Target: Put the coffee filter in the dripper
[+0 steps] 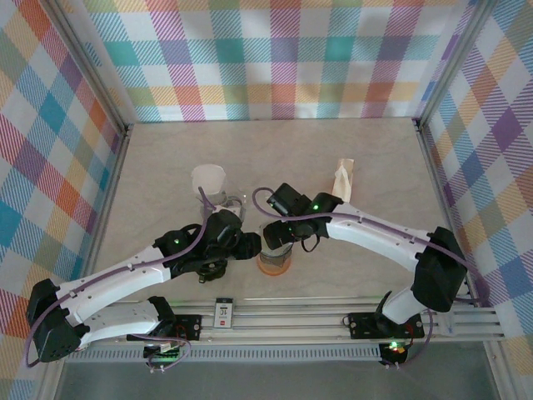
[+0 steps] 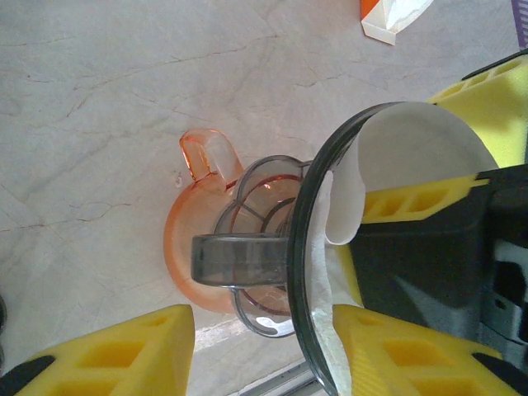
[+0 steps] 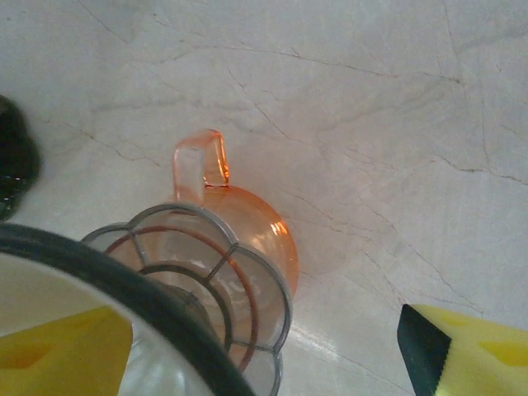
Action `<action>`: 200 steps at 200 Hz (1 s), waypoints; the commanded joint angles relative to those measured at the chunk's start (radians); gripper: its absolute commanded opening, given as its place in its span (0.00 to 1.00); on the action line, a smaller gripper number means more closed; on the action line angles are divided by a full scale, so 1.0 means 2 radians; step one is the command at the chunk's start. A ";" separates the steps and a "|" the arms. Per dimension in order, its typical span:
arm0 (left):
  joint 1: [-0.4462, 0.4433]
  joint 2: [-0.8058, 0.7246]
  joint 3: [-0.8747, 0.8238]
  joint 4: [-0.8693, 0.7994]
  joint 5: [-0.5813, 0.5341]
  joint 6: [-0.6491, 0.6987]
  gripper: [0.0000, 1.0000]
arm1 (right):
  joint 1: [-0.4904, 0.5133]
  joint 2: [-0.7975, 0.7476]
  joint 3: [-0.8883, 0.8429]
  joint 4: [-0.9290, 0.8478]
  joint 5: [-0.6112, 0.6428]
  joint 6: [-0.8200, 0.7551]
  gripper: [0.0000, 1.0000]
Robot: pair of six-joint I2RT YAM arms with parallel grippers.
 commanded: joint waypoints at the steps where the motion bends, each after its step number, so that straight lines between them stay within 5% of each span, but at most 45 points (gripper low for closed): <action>1: 0.008 -0.002 0.006 -0.013 0.001 0.006 0.47 | 0.000 0.005 -0.001 -0.006 -0.015 0.008 0.85; 102: 0.009 -0.004 0.008 -0.004 -0.004 0.001 0.63 | 0.001 0.028 -0.033 0.017 -0.013 0.009 0.84; 200: 0.009 0.006 0.005 -0.008 -0.001 0.002 0.50 | 0.001 -0.024 -0.005 0.002 -0.014 0.008 0.85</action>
